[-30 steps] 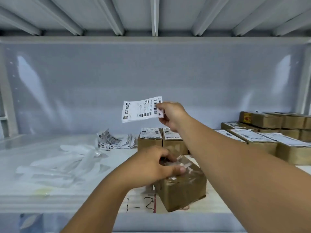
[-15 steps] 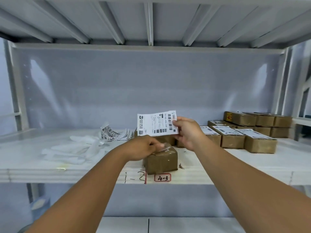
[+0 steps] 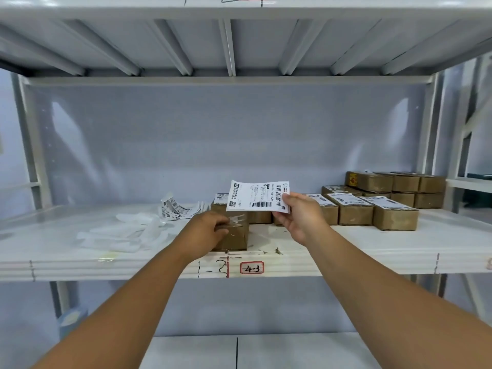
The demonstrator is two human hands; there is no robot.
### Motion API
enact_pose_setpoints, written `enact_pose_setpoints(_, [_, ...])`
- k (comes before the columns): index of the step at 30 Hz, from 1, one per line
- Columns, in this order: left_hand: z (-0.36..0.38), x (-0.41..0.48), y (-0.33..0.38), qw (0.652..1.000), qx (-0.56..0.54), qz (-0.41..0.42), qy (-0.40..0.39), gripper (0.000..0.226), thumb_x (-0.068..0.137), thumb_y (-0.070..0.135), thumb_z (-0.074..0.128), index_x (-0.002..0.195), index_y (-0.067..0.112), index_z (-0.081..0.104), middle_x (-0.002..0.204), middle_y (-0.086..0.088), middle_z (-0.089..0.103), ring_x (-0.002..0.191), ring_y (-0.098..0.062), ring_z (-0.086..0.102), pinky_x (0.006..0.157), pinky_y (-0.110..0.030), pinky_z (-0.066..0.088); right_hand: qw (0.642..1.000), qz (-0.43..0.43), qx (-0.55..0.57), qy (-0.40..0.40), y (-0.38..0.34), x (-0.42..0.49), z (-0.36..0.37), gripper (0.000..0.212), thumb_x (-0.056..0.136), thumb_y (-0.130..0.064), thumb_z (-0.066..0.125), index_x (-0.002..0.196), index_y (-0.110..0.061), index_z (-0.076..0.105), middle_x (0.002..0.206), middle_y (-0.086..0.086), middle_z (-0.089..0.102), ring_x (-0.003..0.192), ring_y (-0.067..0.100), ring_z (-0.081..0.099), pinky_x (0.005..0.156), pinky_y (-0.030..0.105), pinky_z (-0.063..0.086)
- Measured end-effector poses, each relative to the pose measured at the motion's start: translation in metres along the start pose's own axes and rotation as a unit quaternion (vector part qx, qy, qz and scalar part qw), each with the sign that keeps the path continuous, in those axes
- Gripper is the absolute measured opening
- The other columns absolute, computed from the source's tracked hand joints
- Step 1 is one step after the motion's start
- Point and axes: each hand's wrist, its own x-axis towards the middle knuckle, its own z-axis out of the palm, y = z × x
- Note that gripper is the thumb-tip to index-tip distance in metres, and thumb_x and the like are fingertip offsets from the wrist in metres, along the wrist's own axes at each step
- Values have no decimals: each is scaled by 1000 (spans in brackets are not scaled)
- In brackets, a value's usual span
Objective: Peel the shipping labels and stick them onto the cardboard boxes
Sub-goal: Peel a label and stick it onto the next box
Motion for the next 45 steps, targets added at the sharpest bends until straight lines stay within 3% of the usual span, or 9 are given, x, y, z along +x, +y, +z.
enact_pose_setpoints(5, [3, -9, 0, 982, -80, -41, 168, 35, 91, -3, 45, 119, 9, 62, 124, -7, 58, 114, -19, 52, 84, -9, 28, 1000, -9, 6, -10, 5, -7, 0, 14, 97, -5, 50, 87, -12, 57, 91, 8, 66, 81, 19, 63, 60, 29, 52])
enact_pose_setpoints(9, [3, -13, 11, 926, -268, -125, 233, 23, 94, 12, 47, 106, 16, 67, 110, 0, 67, 97, -14, 63, 85, -22, 43, 1000, -3, 19, -18, 7, -11, 2, 14, 97, -6, 50, 87, -13, 58, 87, 6, 67, 80, 18, 64, 63, 29, 52])
enact_pose_setpoints(13, [-1, -15, 31, 769, -601, -181, 120, 16, 94, 8, 52, 104, 2, 63, 100, -10, 70, 86, -19, 68, 71, -22, 57, 999, 3, 21, -27, 8, -15, 4, 13, 96, -6, 51, 88, -14, 58, 87, 5, 67, 80, 18, 63, 65, 30, 52])
enact_pose_setpoints(18, [-10, -18, 45, 653, -716, -224, 98, 7, 88, -1, 58, 94, 3, 60, 87, -12, 68, 75, -19, 66, 61, -22, 58, 1000, 4, 17, -12, 5, -18, 3, 12, 95, -7, 54, 87, -16, 58, 87, 5, 66, 79, 17, 62, 63, 29, 51])
enact_pose_setpoints(25, [-16, -25, 58, 672, -709, -213, 17, 10, 82, 4, 64, 87, 13, 63, 68, -1, 66, 50, -7, 60, 46, -14, 46, 990, -72, -109, 43, 3, -24, 4, 32, 91, -10, 62, 120, -20, 52, 110, 4, 57, 90, 17, 59, 69, 26, 47])
enact_pose_setpoints(28, [-16, -23, 67, 715, -666, -194, 87, 13, 82, 0, 65, 78, 12, 62, 61, 2, 66, 54, -5, 56, 52, -16, 43, 909, -201, -329, 157, 2, -32, 10, 21, 90, -27, 63, 108, -27, 52, 119, 1, 43, 107, 16, 44, 82, 21, 33])
enact_pose_setpoints(35, [-10, -22, 77, 795, -572, -149, 139, 10, 82, 4, 68, 75, 12, 66, 77, -6, 63, 75, -18, 54, 66, -24, 44, 913, -285, -272, -108, -2, -57, 38, 17, 88, -25, 65, 73, -17, 62, 59, -14, 53, 54, -3, 47, 59, 15, 39])
enact_pose_setpoints(40, [-11, -26, 75, 791, -574, -153, 148, 12, 82, 5, 67, 75, 14, 66, 70, 1, 66, 66, -10, 60, 58, -18, 46, 925, -250, -277, -64, 0, -53, 46, 21, 90, -15, 58, 71, -24, 59, 71, -9, 58, 69, 9, 53, 70, 25, 43])
enact_pose_setpoints(45, [-14, -26, 67, 717, -652, -205, 137, 11, 87, 2, 61, 80, 11, 62, 72, 0, 64, 56, -6, 58, 47, -16, 44, 938, -204, -279, -27, 0, -48, 42, 17, 97, -19, 49, 81, -19, 55, 81, -3, 59, 75, 14, 51, 66, 27, 39])
